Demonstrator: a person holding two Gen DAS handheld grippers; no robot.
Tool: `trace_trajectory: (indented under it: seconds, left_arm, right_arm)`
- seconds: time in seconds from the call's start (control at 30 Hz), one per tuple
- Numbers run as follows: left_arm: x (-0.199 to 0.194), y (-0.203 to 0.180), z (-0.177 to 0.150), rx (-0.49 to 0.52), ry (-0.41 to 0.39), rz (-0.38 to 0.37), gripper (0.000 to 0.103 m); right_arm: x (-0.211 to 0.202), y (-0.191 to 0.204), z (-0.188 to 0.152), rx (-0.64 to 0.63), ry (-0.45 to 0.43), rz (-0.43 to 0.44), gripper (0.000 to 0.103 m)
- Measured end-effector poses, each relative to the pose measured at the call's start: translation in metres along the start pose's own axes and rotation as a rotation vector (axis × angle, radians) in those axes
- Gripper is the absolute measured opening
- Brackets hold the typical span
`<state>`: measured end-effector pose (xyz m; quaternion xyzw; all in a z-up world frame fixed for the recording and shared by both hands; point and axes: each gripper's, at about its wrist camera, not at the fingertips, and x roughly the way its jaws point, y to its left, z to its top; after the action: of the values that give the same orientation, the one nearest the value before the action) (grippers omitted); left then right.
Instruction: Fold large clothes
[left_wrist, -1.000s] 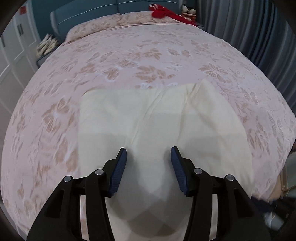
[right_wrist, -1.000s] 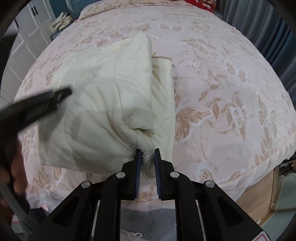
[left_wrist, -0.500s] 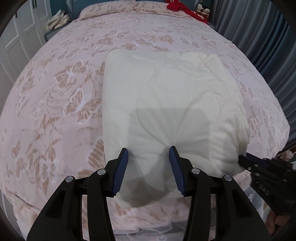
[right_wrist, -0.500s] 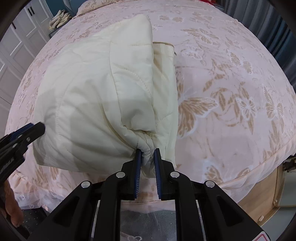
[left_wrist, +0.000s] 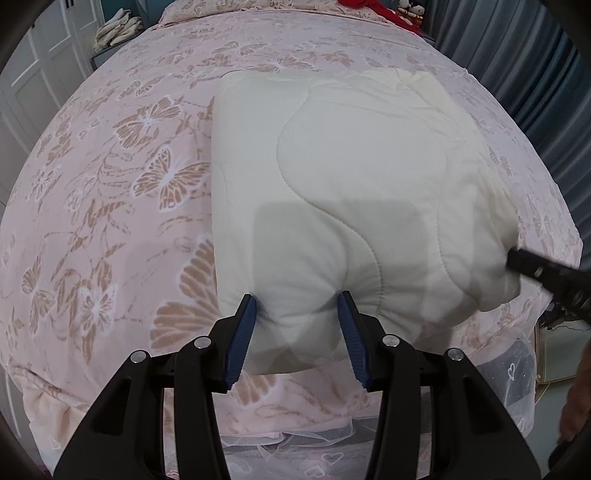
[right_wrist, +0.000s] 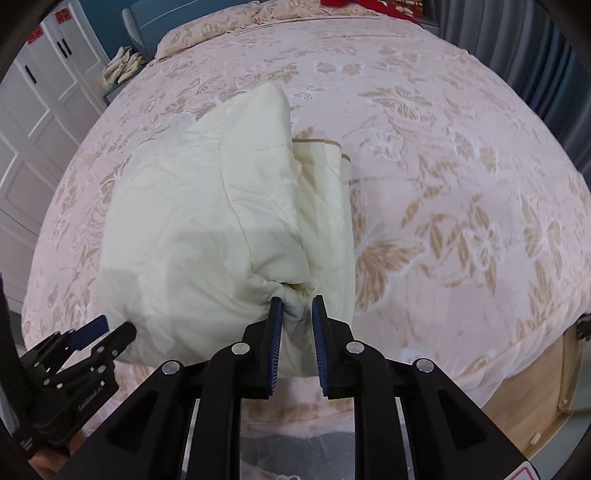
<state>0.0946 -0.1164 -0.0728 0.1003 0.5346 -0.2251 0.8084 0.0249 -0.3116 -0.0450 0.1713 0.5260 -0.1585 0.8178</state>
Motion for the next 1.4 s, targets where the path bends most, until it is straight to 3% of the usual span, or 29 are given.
trace_trajectory:
  seconds: [0.17,0.27,0.37,0.4,0.53,0.63,1.0,1.2,1.4]
  left_arm:
    - [-0.001,0.001,-0.001,-0.008,0.007,-0.008,0.045]
    - [0.002,0.006,-0.003,-0.023,0.020,-0.021,0.046]
    - [0.002,0.007,-0.003,-0.027,0.023,-0.021,0.047]
    - [0.001,0.007,-0.003,-0.033,0.023,-0.023,0.047]
    - [0.000,0.007,-0.003,-0.036,0.024,-0.025,0.047]
    - [0.000,0.008,-0.003,-0.032,0.025,-0.024,0.047]
    - [0.004,0.003,-0.007,-0.003,0.041,-0.017,0.052]
    - [0.002,0.002,-0.006,0.000,0.038,-0.001,0.052]
    - [0.000,0.005,-0.003,-0.012,0.040,-0.007,0.053]
  right_arm:
    - [-0.008,0.008,0.002,-0.053,-0.022,-0.050,0.017]
    - [-0.024,0.003,0.008,-0.031,-0.079,-0.058,0.018]
    - [-0.032,0.000,0.018,-0.025,-0.113,-0.064,0.028]
    - [-0.026,0.002,0.022,-0.042,-0.098,-0.064,0.034]
    - [0.005,0.005,0.029,-0.064,-0.038,-0.053,0.034]
    - [0.029,-0.001,0.025,-0.040,0.011,-0.059,0.027]
    - [0.058,-0.018,0.001,0.016,0.096,-0.028,0.025]
    - [0.029,-0.020,0.015,0.116,0.026,0.067,0.031]
    - [0.007,-0.016,0.023,0.142,-0.055,0.062,0.031]
